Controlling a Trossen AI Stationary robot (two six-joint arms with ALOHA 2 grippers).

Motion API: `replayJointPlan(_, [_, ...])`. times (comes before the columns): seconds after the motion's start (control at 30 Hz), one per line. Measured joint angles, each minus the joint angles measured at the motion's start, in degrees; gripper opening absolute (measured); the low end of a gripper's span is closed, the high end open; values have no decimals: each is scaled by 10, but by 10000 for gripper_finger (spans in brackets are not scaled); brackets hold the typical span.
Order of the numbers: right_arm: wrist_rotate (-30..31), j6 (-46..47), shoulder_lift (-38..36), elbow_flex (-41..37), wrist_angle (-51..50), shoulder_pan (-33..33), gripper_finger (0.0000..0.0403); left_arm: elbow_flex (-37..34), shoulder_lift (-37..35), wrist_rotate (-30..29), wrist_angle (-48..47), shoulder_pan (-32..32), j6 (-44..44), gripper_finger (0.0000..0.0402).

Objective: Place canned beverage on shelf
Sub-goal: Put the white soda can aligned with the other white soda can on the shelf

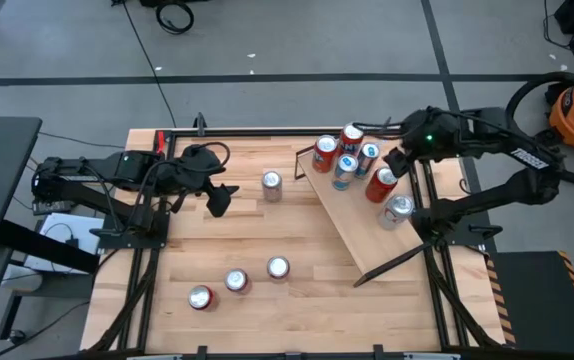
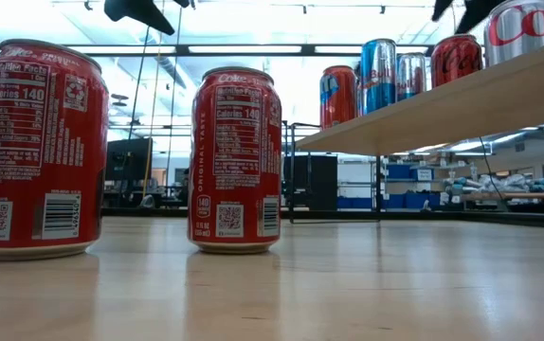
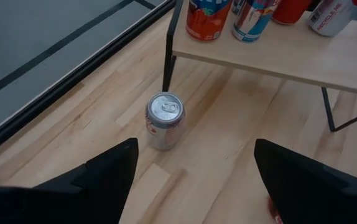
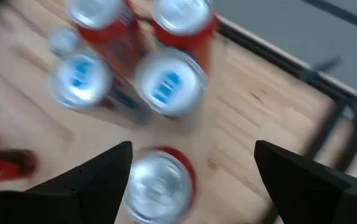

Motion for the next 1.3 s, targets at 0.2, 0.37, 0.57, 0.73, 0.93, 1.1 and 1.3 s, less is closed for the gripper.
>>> replayJointPlan(0.2, [32, -52, 1, 24, 123, 22, 348, 0, 23, 29, 8, 2, -27, 331])
replayJointPlan(0.37, [59, -143, 3, 28, 260, 53, 348, -1, 85, 79, 13, 2, -6, 331])
replayJointPlan(0.57, [-25, -205, 38, 28, 342, 69, 348, -1, 153, 130, 49, 25, 37, 331])
replayJointPlan(0.73, [-46, -213, 78, 28, 329, 84, 348, 0, 190, 184, 94, 74, 86, 331])
replayJointPlan(0.93, [-21, -263, 109, 27, 326, 123, 348, 0, 217, 205, 149, 139, 184, 331])
replayJointPlan(1.1, [36, -280, 112, 27, 335, 153, 348, 0, 237, 211, 175, 180, 291, 331])
replayJointPlan(1.3, [47, -288, 105, 27, 346, 164, 348, 0, 276, 225, 198, 213, 364, 331])
